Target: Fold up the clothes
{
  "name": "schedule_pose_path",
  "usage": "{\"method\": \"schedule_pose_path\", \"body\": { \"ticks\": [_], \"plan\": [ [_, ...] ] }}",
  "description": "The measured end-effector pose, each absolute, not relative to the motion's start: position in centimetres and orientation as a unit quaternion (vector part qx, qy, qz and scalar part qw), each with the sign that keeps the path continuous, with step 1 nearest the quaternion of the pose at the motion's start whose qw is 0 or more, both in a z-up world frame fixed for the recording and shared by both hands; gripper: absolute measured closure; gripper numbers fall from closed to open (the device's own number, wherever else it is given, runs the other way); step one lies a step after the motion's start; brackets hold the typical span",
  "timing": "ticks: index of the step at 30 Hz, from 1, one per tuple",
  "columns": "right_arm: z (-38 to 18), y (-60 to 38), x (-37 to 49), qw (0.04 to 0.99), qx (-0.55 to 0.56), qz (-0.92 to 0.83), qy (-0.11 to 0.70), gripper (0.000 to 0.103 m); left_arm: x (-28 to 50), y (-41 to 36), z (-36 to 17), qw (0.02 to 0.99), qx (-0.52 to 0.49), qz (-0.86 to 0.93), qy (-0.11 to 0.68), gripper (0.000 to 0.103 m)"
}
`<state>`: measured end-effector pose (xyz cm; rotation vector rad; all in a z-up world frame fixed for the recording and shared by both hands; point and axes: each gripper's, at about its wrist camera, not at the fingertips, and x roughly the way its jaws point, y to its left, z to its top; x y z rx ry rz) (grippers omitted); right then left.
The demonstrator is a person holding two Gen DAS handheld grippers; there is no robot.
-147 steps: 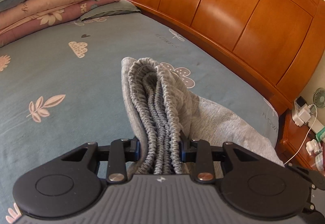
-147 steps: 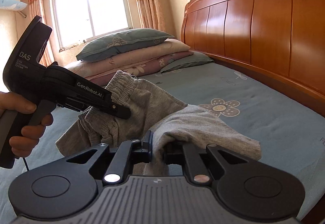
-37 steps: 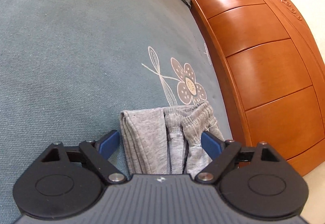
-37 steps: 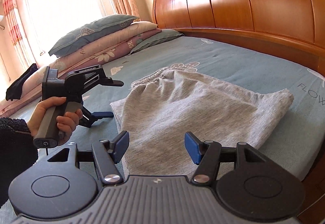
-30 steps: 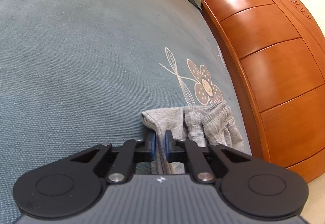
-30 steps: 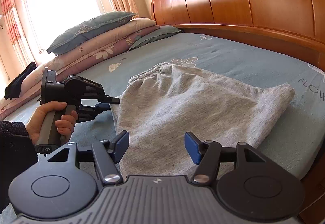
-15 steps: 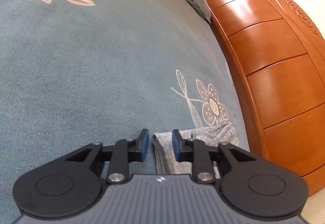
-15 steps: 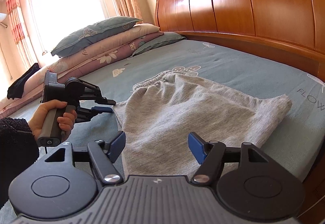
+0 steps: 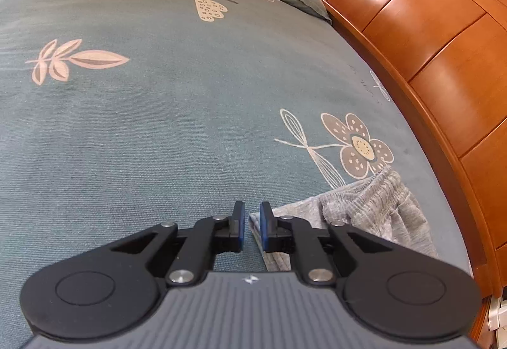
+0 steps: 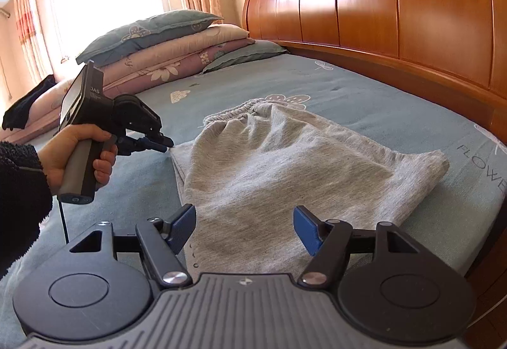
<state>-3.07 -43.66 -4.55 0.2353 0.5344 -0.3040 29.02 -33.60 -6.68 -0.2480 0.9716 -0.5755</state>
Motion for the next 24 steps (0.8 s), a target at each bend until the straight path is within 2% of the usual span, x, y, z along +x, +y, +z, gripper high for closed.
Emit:
{"method": "schedule_pose_path", "body": {
  "ticks": [2,4,7,9,12,13,19,23,24],
  "plan": [
    [-4.7,-41.6,-2.8,0.952,0.062,-0.139,0.267,0.030,27.7,-32.4,-6.2,0.831,-0.113,-0.294,0.459,0.089],
    [-4.8,-39.8,-2.4,0.955,0.010,-0.129,0.267,0.030,26.1,-30.8,-5.8,0.824,-0.107,-0.314,0.458,0.078],
    [-5.6,-38.6,-0.5,0.951,-0.026,-0.137,0.276,0.030,23.6,-28.8,-5.5,0.820,-0.098,-0.331,0.457,0.074],
    [-6.8,-38.4,1.0,0.945,-0.032,-0.147,0.290,0.030,21.9,-27.5,-5.4,0.821,-0.086,-0.336,0.453,0.072],
    [-9.0,-37.5,3.0,0.936,-0.041,-0.132,0.323,0.029,20.4,-26.2,-5.6,0.824,-0.065,-0.335,0.452,0.062],
    [-9.5,-37.1,3.6,0.931,-0.041,-0.124,0.341,0.029,20.0,-25.6,-5.5,0.823,-0.060,-0.335,0.454,0.062],
    [-6.6,-36.7,0.1,0.950,-0.029,-0.121,0.287,0.029,19.3,-24.7,-4.8,0.817,-0.063,-0.355,0.450,0.058],
    [-7.2,-38.4,-0.5,0.937,0.001,-0.157,0.312,0.028,19.1,-28.5,-3.0,0.797,-0.068,-0.423,0.426,0.056],
    [-7.2,-38.9,-0.7,0.937,0.014,-0.158,0.310,0.028,19.0,-30.0,-2.4,0.790,-0.067,-0.447,0.414,0.052]
  ]
}}
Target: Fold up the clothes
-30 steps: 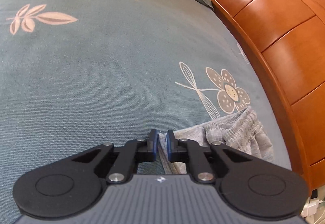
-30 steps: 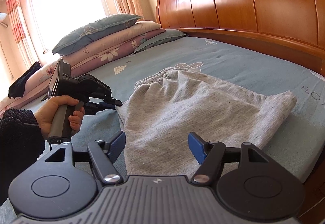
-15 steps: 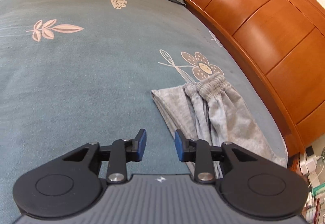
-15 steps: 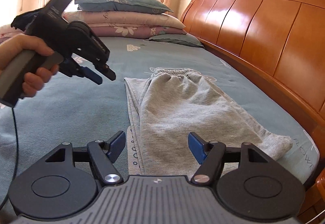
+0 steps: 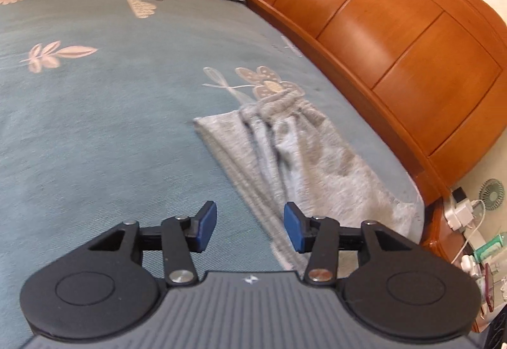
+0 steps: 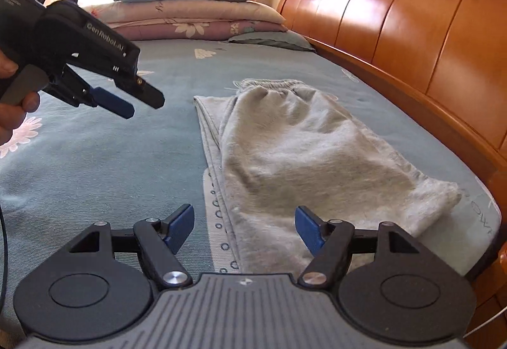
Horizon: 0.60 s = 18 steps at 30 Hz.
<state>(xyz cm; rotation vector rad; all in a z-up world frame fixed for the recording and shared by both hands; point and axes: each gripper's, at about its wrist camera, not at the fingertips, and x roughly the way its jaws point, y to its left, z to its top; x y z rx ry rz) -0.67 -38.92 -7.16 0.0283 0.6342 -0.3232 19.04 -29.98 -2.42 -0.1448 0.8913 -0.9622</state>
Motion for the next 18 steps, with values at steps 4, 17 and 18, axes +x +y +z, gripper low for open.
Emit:
{"method": "schedule_pose_path", "body": {
  "ticks": [4,17,18],
  "plan": [
    [-6.6,-40.8,-1.1,0.939,0.053,-0.163,0.297,0.028,19.6,-36.3,-1.3,0.758,-0.071,-0.522,0.384,0.042],
    [-5.7,-48.4,-2.2,0.941,0.139,-0.180,0.249,0.031,24.6,-37.2,-5.9,0.775,-0.063,-0.483,0.402,0.049],
    [-5.1,-49.4,-1.8,0.945,0.145,-0.171,0.240,0.036,24.3,-37.3,-5.0,0.779,-0.061,-0.490,0.387,0.041]
  ]
}}
